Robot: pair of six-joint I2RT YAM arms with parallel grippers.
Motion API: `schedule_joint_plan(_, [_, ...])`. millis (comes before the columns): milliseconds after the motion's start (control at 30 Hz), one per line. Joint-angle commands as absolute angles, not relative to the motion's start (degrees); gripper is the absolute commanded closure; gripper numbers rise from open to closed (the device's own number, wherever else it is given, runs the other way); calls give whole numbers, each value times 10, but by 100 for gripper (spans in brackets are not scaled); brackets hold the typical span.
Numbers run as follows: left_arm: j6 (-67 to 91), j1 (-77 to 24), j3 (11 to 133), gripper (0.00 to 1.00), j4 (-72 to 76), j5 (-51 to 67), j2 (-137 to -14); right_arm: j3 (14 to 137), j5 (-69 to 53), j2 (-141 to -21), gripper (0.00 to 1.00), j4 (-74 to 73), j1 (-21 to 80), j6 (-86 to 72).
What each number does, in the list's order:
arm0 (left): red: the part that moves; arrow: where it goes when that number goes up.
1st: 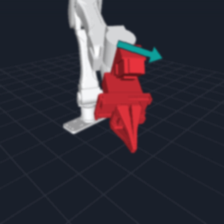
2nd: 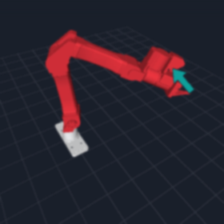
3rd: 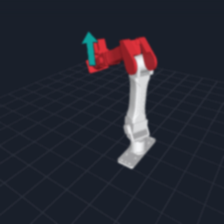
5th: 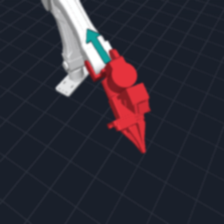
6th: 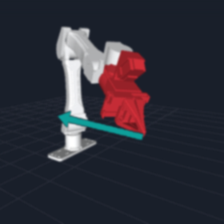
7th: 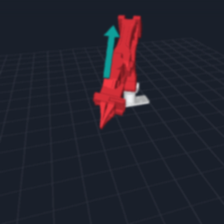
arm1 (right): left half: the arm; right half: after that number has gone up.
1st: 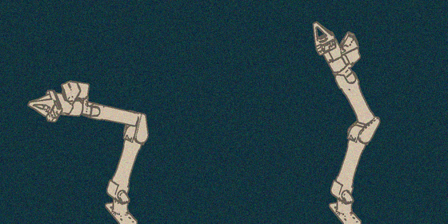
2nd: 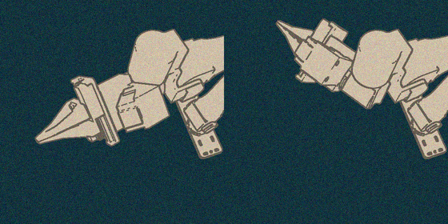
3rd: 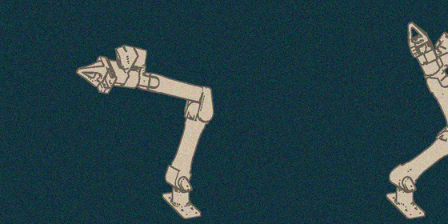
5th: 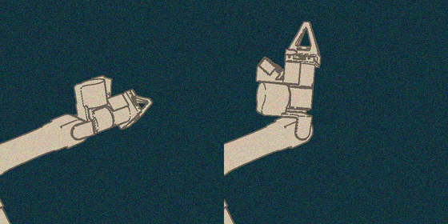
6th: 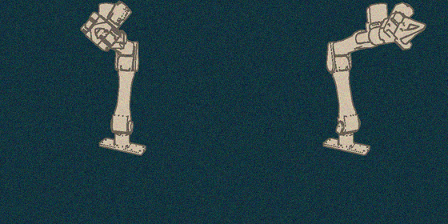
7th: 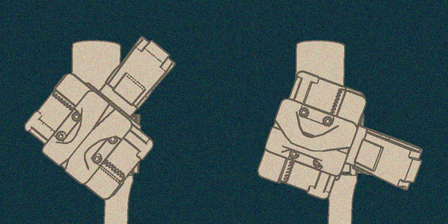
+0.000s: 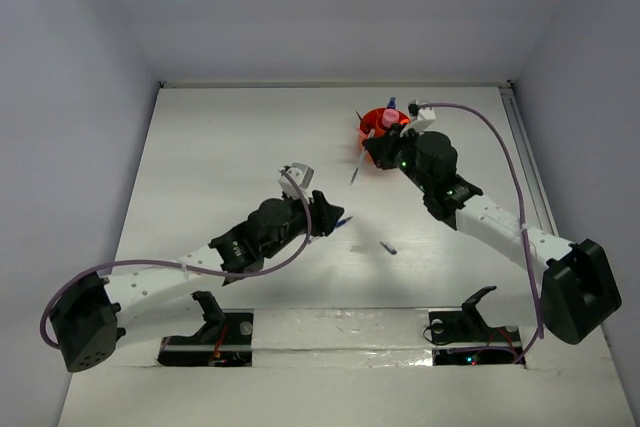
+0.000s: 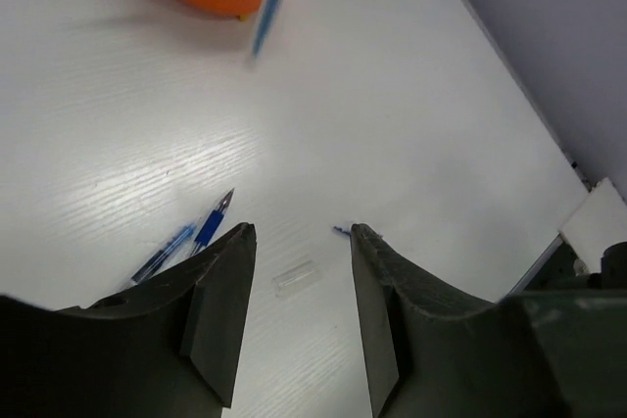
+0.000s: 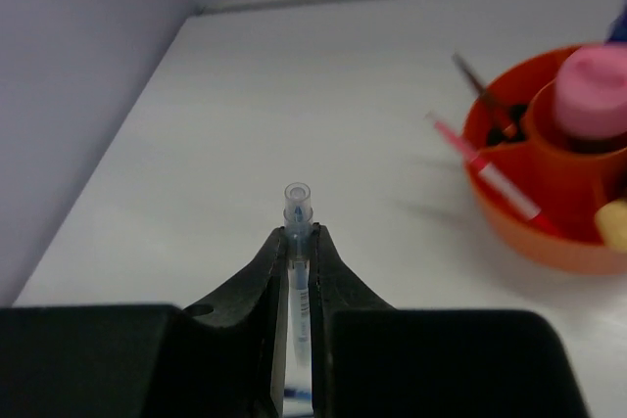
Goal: Sort the stationery into containers
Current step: Place the pen in the storage box.
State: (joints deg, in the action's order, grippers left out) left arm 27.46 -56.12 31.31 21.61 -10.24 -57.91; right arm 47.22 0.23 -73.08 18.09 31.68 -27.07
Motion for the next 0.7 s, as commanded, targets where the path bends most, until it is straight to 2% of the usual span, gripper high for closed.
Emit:
schedule_joint_plan(0, [272,-559,285,60,213,-109,-586,522,153,-750,100,221,319,-147])
schedule_joint_plan(133, [280,-554,268,66,203,-121,-600,554,219,-790,100,236,319,-81])
schedule_joint_plan(300, [280,-554,272,71,195,-127,-631,596,230,-840,100,253,308,-41])
schedule_joint_plan(467, [266,-554,278,82,190,-133,-655,623,253,-878,100,270,301,6])
schedule_joint_plan(667, [258,-548,285,83,184,-142,-672,646,260,-896,100,284,289,40])
